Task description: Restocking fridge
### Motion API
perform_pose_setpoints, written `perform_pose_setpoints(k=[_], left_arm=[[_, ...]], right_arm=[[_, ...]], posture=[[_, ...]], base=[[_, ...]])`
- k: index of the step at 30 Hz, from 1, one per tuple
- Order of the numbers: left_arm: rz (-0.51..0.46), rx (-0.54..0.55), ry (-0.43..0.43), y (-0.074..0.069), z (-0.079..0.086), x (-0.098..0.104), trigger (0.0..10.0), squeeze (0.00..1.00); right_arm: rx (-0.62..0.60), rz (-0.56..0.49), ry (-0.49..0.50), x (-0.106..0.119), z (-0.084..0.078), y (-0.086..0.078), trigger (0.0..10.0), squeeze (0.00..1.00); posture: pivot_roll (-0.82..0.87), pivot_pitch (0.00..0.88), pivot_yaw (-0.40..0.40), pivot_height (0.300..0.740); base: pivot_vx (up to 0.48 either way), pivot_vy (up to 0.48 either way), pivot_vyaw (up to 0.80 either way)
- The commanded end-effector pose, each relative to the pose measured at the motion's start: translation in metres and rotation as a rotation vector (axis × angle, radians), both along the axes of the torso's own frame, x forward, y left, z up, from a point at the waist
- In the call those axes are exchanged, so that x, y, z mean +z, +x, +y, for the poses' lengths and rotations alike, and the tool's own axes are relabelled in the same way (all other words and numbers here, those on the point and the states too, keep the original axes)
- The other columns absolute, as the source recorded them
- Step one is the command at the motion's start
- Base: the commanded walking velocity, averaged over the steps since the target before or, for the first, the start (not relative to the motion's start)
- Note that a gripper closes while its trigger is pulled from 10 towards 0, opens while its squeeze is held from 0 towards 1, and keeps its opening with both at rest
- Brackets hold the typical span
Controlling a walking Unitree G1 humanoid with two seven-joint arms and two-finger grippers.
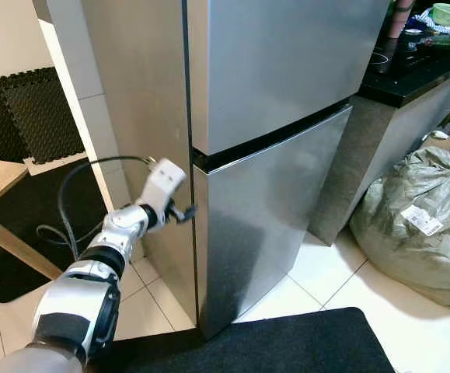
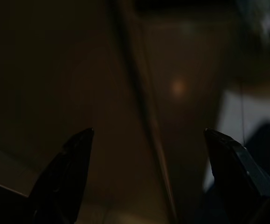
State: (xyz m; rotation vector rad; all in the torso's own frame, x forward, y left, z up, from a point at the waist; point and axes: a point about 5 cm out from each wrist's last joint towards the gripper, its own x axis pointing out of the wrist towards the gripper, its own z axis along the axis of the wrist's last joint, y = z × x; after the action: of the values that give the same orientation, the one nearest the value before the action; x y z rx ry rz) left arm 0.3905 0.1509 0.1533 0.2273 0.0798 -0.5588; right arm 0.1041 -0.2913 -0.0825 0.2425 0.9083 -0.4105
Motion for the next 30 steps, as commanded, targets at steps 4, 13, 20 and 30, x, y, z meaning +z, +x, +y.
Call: perform_pose_setpoints(k=[4,13,20,30], left_arm=[[-0.042,-0.021,-0.205,0.003,-0.016,0.013,10.0,0.0],[-0.016,-0.145,-0.272,0.0,-0.036,0.015,10.0,0.0],[-0.02,-0.192,-0.258,0.001,-0.04,0.02,10.0,0.0],[-0.066,-0.212,-0.235,0.006,-0.037,0.038,10.0,0.0]], right_arm=[[-0.003,0.002,0.004,-0.002,0.002,-0.006,10.0,0.0],[0.004,0.008,0.005,-0.003,0.002,-0.014,10.0,0.0],[0.007,0.007,0.001,-0.004,0.001,-0.021,10.0,0.0],[0.01,0.007,-0.002,-0.004,0.0,-0.026,10.0,0.0]], posture=[[-0.24,0.063,-0.002,0.74],[-0.25,0.111,0.004,0.74],[-0.27,0.146,0.009,0.74],[-0.27,0.161,0.013,0.74]], base=[[0.0,0.0,0.0],[0.0,0.0,0.0],[0.0,0.0,0.0],[0.0,0.0,0.0]])
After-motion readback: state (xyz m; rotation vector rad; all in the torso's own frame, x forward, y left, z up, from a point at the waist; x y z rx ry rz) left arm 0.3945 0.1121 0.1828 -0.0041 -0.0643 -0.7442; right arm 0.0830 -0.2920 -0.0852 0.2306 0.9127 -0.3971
